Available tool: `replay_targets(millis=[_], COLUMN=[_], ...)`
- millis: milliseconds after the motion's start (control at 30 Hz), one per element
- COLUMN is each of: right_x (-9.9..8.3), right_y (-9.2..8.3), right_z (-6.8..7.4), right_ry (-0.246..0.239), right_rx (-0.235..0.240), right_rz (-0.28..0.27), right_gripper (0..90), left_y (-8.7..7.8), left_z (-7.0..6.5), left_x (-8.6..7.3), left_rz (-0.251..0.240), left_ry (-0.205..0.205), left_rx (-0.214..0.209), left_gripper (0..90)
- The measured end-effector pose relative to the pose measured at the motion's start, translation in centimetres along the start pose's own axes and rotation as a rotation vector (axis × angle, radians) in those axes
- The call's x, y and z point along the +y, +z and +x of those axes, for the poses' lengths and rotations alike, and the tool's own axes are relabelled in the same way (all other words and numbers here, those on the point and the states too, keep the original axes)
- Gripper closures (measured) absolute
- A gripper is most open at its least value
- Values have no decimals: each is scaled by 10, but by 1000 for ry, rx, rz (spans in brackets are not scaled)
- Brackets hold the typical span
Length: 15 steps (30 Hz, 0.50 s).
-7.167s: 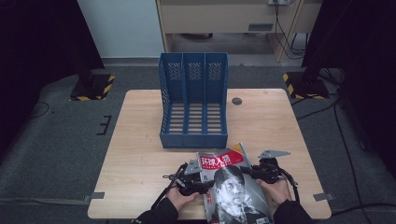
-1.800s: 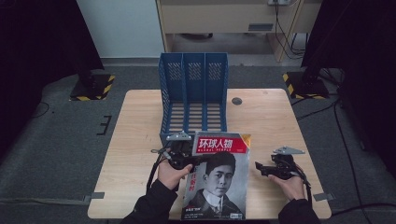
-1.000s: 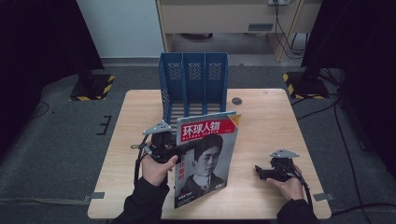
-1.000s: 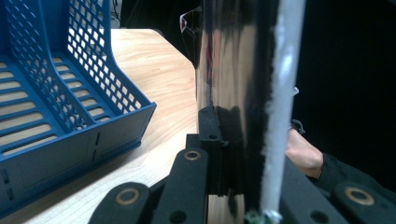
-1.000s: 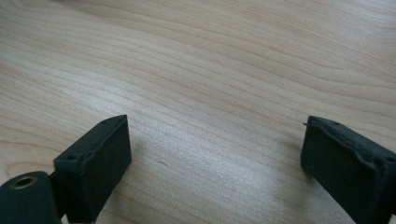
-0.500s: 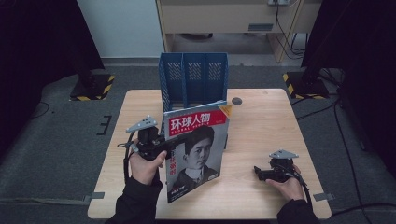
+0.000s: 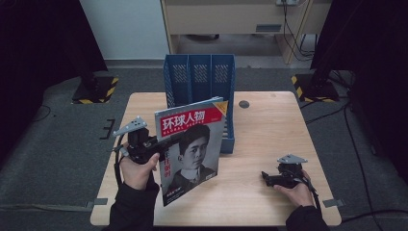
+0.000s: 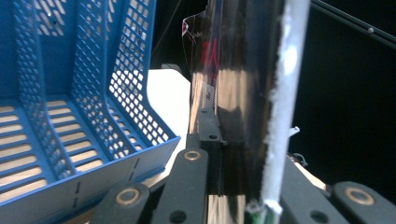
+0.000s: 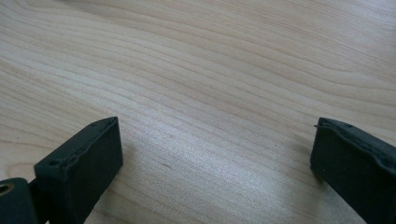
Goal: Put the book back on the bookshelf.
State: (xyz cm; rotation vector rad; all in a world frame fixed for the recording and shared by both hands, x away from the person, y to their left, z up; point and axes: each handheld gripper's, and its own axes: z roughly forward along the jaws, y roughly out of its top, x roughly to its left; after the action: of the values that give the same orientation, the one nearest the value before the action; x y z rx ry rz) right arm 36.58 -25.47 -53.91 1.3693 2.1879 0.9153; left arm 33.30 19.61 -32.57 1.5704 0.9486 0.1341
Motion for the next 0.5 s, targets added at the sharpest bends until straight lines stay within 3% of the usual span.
replay_targets(millis=[167, 367, 500], right_x=[0, 0, 0], right_y=[0, 0, 0], right_z=[0, 0, 0], right_ry=[0, 0, 0], right_rx=[-1, -2, -1], right_rz=[0, -1, 0], right_gripper=[26, 25, 25], left_y=[-12, -22, -32], left_z=[4, 10, 13], left_x=[6, 14, 23], left_rz=[-19, -2, -24], left_ry=[-1, 18, 22], left_rx=[32, 83, 106], left_gripper=[863, 863, 863])
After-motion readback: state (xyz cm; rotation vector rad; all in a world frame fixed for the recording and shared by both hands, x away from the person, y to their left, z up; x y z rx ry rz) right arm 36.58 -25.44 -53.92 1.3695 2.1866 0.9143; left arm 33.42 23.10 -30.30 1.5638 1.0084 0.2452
